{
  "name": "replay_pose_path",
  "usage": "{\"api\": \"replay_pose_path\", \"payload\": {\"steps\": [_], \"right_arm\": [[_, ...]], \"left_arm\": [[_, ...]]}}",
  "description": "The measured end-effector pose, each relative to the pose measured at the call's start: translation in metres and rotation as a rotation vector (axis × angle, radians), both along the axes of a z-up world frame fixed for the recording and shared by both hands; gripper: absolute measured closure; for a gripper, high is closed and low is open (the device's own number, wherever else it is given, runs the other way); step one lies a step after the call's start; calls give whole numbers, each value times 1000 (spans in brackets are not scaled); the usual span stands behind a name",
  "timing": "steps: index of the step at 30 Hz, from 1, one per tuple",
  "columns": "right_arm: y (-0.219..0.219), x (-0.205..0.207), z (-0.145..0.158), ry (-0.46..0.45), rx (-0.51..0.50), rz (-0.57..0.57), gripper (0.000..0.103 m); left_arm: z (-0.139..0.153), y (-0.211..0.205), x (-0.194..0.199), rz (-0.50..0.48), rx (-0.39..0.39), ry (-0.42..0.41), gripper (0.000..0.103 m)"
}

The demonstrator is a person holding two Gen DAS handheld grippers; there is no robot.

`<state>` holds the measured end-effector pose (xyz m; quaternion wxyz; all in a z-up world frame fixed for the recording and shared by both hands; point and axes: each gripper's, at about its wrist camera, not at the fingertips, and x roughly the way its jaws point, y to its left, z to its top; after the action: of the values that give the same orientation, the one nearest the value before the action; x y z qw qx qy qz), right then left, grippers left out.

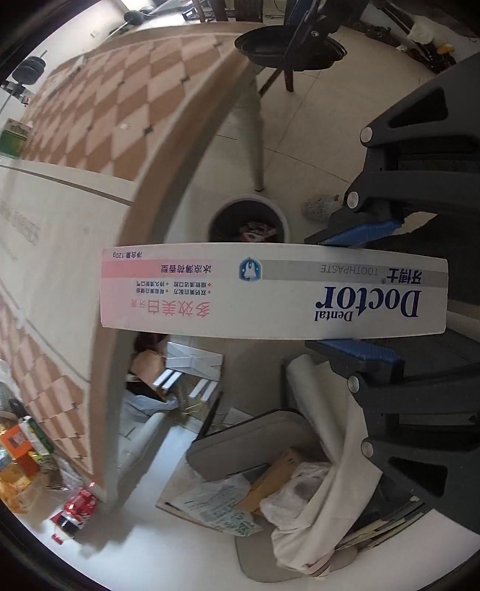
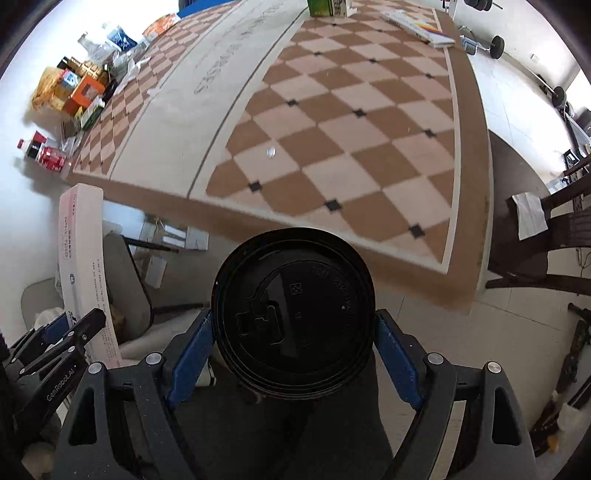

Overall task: Collect trash
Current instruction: 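Carry the toothpaste box and black lid over the trash bin, then open both grippers to drop the toothpaste box and lid into the bin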

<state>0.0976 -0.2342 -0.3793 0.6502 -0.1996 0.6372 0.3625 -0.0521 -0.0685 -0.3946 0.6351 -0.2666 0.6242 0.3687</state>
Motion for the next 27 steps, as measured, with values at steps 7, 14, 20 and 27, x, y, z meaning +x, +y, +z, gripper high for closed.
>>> {"api": "replay_pose_path", "payload": {"steps": [7,14,20,27], "right_arm": [[-25,-27,-108,113,-147,62,17],[-22,-26,-229,139,-235,80,17],[19,-4,-322,141,-255,55,17],[77,17,-409,142,-260,48,16]], "left_arm": [[-113,-1,4,46,-182,86,61],[-249,32,33,104,-384,44,61],[-329,70,59,108,-439,7,61],[-371,93,75,76,-496,-23,59]]}}
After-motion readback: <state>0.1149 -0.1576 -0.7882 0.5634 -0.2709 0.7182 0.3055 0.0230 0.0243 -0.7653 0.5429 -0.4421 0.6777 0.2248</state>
